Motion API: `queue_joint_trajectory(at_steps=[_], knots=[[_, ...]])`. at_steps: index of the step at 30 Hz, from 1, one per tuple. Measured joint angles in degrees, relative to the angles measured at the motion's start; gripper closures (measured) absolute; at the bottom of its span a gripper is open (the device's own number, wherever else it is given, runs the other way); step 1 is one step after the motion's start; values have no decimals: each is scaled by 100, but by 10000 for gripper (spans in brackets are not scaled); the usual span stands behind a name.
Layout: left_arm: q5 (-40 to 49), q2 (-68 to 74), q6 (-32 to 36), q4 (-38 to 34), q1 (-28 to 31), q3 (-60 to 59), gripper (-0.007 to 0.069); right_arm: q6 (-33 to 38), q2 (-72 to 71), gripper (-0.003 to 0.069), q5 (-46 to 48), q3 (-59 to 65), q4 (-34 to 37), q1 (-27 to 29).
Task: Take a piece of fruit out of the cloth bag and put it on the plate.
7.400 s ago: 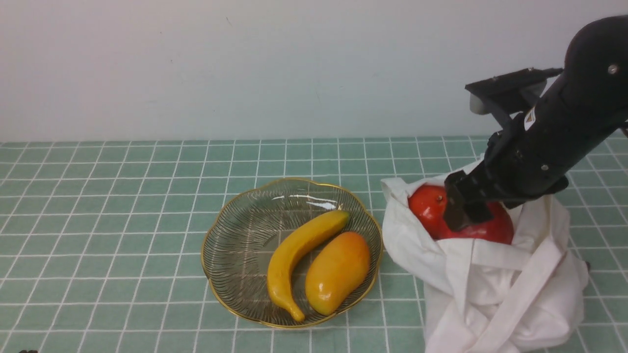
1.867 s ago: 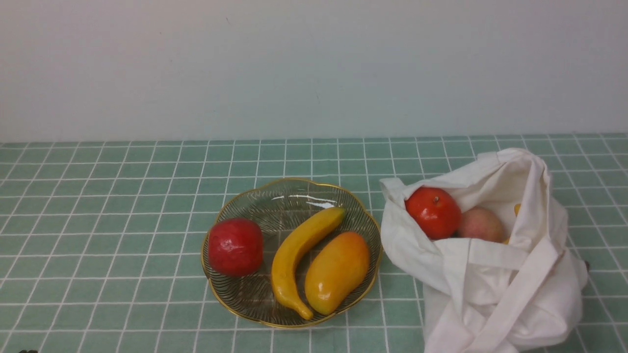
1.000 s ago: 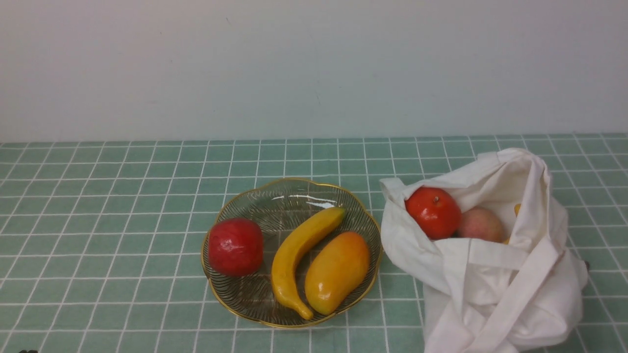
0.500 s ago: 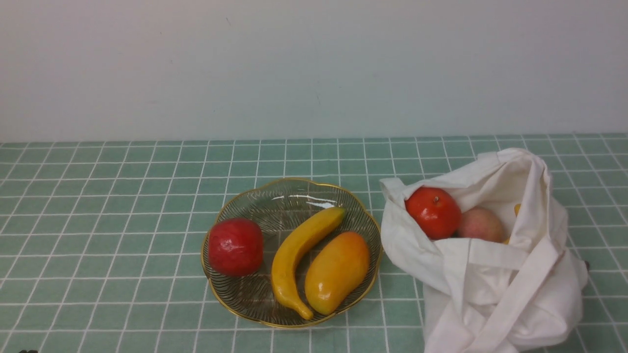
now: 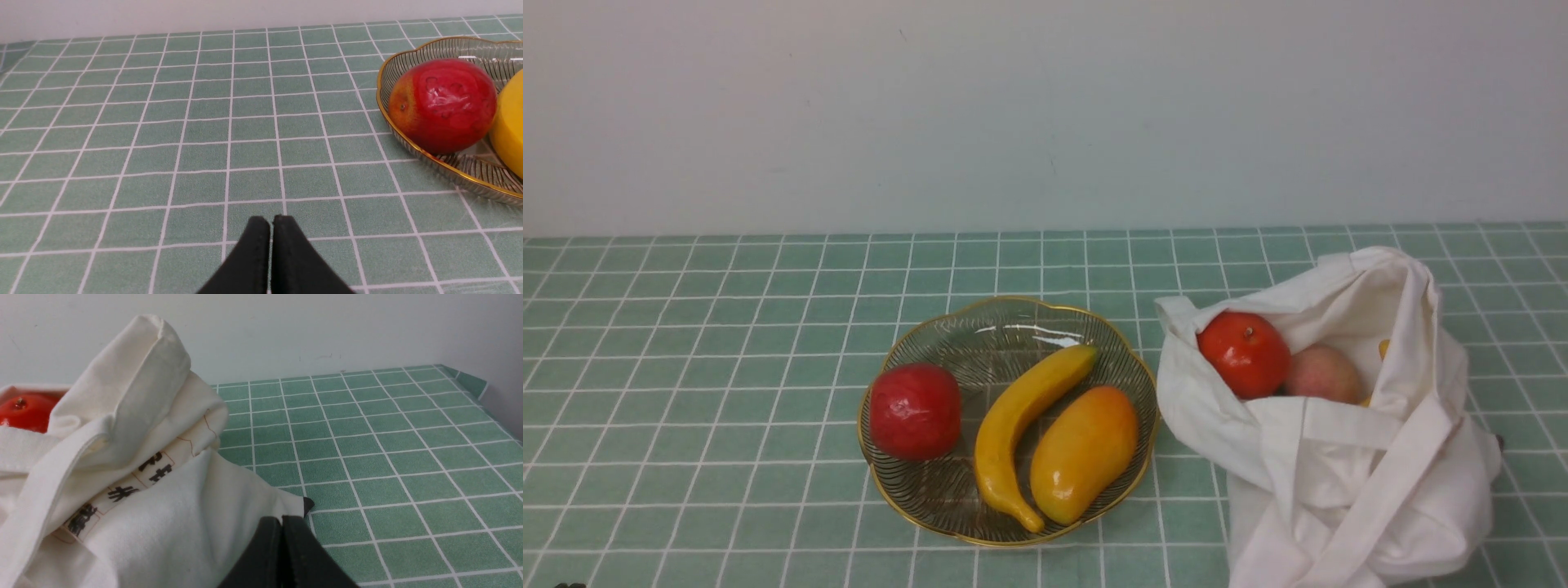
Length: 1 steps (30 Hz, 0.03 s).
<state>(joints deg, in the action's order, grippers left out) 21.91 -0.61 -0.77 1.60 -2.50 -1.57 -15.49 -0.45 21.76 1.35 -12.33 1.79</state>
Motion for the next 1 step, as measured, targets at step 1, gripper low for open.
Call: queue_joint_trajectory(at_steps=[1], knots=[[0,0,0,0,0,0,632,0,0,673,0,0,0,0]])
